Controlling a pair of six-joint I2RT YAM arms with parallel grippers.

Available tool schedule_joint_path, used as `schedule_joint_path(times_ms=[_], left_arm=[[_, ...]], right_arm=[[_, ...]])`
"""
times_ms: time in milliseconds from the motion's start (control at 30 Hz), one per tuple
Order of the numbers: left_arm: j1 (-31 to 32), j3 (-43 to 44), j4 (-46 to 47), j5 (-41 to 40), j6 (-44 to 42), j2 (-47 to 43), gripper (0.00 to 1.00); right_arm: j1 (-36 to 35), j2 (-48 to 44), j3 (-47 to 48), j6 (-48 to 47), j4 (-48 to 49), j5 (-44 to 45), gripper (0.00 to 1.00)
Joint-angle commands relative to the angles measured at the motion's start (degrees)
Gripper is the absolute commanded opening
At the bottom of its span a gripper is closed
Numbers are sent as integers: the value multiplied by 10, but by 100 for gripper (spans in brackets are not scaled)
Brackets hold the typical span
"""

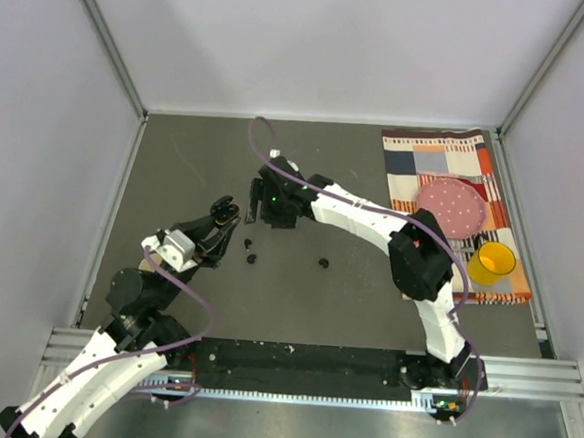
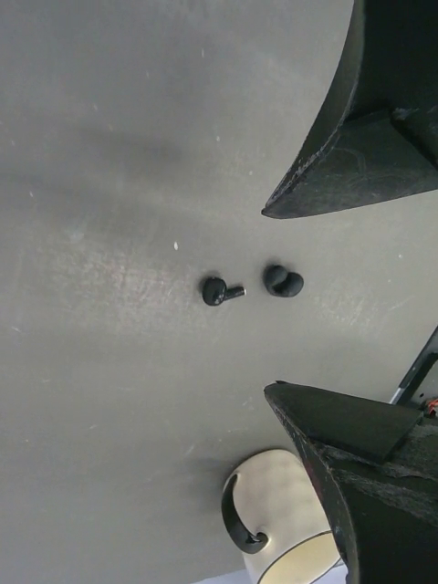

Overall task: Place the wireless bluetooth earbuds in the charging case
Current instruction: Pick up the earbud from the center of the board.

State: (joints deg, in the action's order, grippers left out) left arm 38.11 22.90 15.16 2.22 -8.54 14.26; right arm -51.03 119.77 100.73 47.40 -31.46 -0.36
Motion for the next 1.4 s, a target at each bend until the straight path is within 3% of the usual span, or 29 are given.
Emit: schedule_joint_path(times_ms=[0, 133, 267, 400, 567, 833, 1367], left_arm=[[-33, 9, 10, -7, 7, 6, 0], [-116, 7, 17, 72, 62, 24, 0], [-249, 0, 75, 172, 137, 50, 0], [-318, 4, 93, 197, 168, 87, 0], [-406, -24, 157, 233, 265, 104, 0], [-411, -31, 123, 198, 258, 93, 0], [-410, -26, 66, 176, 212, 68, 0]], right_arm=[[-14, 31, 42, 30, -15, 2, 72], [-15, 41, 37, 43, -14, 2, 71], [-16, 42, 35, 44, -15, 2, 72], [-28, 48, 42, 48, -16, 31, 71], [-45, 60, 55, 62, -17, 73, 63], [-77, 104, 110, 67, -25, 130, 58], [-84, 154, 141, 80, -40, 146, 46]])
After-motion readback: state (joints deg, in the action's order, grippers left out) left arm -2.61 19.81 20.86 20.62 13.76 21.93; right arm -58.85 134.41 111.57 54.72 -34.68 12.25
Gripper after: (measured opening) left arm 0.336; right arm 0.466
